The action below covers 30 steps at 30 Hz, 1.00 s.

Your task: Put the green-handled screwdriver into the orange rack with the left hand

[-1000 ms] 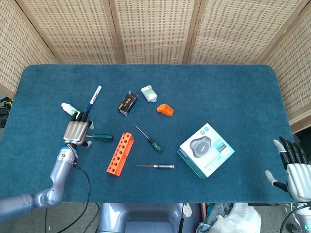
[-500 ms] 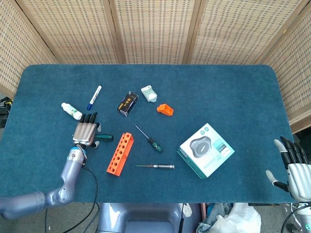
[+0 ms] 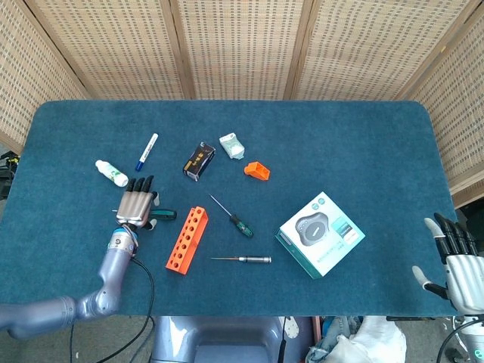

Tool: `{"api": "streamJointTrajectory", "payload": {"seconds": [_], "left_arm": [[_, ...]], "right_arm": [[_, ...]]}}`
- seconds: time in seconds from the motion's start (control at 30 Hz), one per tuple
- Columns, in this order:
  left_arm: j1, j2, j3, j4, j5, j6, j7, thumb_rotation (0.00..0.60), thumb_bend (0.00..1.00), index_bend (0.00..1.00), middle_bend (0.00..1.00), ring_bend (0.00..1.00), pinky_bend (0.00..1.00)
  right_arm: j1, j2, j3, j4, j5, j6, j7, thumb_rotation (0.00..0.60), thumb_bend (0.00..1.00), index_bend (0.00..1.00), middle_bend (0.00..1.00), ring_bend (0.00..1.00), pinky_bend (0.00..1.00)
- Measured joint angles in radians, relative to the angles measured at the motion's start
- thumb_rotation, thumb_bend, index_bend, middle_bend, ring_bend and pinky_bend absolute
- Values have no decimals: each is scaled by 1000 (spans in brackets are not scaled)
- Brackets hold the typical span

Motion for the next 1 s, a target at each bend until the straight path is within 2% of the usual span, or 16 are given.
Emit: {"api": "streamJointTrajectory", "payload": {"seconds": [0.5, 0.8, 1.0], "left_arm": [[-42, -42, -2, 30, -37, 4, 46, 600, 258, 433, 0, 0, 0], [-52, -64, 7, 55, -42, 8, 60, 600, 261, 485, 6, 0, 0], [-52, -75, 8, 67, -34, 15, 53, 600, 273, 559, 19, 0, 0]], "right_arm": [[2, -2, -3, 1, -6, -1, 2, 600, 258, 0, 0, 0, 0], [2, -2, -5, 0, -11, 0, 2, 600, 258, 0, 0, 0, 0], [2, -2, -5, 0, -11, 0, 2, 600, 258, 0, 0, 0, 0]]}}
